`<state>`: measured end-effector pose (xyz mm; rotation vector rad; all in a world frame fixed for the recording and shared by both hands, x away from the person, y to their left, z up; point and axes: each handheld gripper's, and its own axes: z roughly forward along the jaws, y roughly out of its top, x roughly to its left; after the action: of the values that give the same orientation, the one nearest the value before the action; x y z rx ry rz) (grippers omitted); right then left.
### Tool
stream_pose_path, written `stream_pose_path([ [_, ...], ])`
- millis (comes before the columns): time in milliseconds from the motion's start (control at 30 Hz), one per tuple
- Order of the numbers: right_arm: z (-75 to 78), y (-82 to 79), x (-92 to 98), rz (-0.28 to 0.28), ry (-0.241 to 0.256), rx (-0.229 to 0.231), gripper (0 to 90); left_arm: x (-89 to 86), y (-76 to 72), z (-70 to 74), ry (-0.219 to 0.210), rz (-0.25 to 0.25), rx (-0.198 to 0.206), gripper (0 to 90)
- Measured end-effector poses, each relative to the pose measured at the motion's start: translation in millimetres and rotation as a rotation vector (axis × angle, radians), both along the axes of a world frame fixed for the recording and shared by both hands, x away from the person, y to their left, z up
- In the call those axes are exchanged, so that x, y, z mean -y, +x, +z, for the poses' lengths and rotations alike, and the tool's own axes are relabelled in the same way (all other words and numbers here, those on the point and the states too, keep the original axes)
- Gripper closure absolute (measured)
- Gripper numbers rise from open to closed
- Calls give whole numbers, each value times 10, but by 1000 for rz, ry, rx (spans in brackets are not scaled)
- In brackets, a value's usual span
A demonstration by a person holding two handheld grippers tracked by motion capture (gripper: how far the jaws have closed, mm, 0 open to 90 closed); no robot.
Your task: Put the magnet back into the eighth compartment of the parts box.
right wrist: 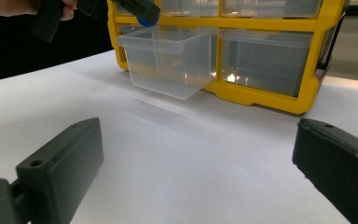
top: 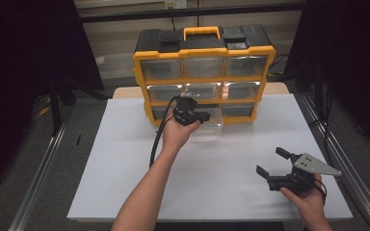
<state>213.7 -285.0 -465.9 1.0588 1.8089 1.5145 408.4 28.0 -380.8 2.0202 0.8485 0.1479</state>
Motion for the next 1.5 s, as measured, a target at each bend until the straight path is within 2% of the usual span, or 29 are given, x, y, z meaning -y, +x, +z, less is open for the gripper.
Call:
stream_pose_path([
  [200, 0, 0, -2, 1, 0, -1, 15, -13, 24, -9, 18, 9, -1, 824],
  [267, -1, 1, -1, 1, 0, -1, 15, -12, 31, -25, 8, 15, 3, 823],
  [333, -1, 0, -3, 0, 0, -4, 15, -28, 39, -15, 30, 12, 1, 822],
  [433, -1, -2, -8, 2, 0, -5, 15, -21, 47, -31, 5, 23, 1, 822],
  [467, -1, -2, -7, 3, 0, -4, 15, -23, 53, -30, 15, 23, 3, 823],
  [533, -1, -3, -8, 2, 0, -4, 15, -20, 61, -46, 8, 30, 6, 822],
  [567, -1, -2, -7, 5, 1, -5, 15, -27, 65, -41, 24, 27, -2, 822],
  [667, 0, -2, -5, 3, 1, -4, 15, -14, 76, -63, 2, 42, 3, 822],
  [767, 0, -1, -3, 3, 0, -3, 15, -16, 89, -69, 14, 43, 2, 822],
  [833, 0, -2, -4, 3, 0, -3, 15, -10, 99, -89, 1, 49, 1, 822],
  [967, -1, -2, -6, 5, 0, -4, 15, -19, 113, -93, 26, 52, -3, 821],
  [1067, -1, -3, -8, 4, -1, -4, 15, -17, 130, -110, 12, 54, -1, 821],
  [1100, -1, -3, -8, 4, -2, -3, 15, -25, 133, -105, 27, 55, -1, 821],
  [1200, -1, -4, -8, 3, -1, -4, 15, -19, 137, -118, 30, 62, 5, 821],
  [1267, -1, -2, -7, 4, -1, -4, 15, -14, 145, -133, 14, 63, 8, 821],
  [1300, -2, -1, -3, 5, -5, -3, 15, -18, 145, -126, 35, 62, 6, 820],
  [1500, -2, -1, -3, 6, -5, -2, 15, -15, 158, -144, 30, 66, 4, 818],
])
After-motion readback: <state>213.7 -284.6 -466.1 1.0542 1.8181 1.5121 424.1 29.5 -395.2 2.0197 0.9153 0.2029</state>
